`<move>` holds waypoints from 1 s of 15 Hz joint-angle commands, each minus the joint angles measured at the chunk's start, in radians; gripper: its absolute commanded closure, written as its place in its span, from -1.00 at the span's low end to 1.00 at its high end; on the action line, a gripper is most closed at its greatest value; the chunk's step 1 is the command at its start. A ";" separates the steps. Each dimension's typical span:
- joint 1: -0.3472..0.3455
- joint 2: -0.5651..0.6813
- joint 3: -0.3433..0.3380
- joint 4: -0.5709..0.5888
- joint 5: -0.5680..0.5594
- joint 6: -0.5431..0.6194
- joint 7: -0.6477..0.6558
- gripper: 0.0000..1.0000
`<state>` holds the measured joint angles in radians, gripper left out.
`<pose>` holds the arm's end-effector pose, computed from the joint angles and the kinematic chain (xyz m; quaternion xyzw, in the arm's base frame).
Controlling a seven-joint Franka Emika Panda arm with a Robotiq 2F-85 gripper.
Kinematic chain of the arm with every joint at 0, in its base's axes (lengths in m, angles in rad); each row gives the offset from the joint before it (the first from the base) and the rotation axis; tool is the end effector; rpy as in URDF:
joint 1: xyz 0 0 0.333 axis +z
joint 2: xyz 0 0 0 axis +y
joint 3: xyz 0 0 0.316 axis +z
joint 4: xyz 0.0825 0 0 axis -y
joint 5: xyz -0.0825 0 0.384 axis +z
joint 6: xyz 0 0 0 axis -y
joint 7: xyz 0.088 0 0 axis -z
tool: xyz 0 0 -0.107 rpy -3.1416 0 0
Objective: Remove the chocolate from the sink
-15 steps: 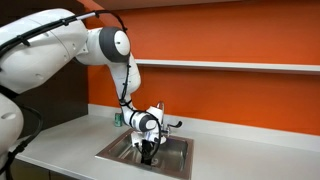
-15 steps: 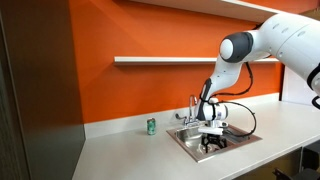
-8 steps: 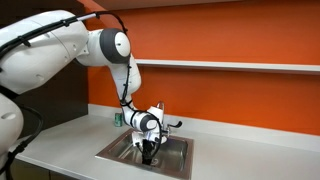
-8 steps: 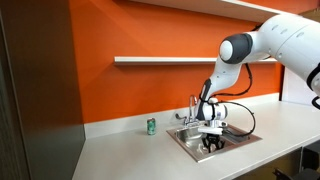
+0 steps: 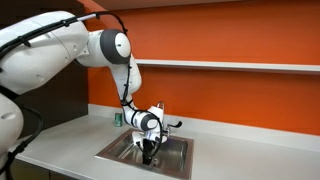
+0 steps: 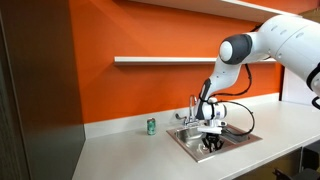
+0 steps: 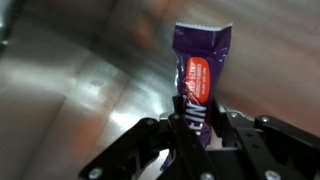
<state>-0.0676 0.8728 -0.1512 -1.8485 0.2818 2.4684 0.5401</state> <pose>0.5734 -0.1312 0.0357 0.8808 -0.4591 -0.1160 0.0053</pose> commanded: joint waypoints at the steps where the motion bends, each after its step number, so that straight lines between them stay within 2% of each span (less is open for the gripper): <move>1: 0.003 0.006 -0.006 0.035 -0.003 -0.045 -0.005 0.85; 12: 0.053 -0.086 -0.062 -0.005 -0.056 -0.046 0.008 0.85; 15: 0.050 -0.121 -0.056 -0.026 -0.081 -0.026 -0.039 0.85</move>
<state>-0.0262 0.8193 -0.2013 -1.8282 0.2345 2.4559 0.5359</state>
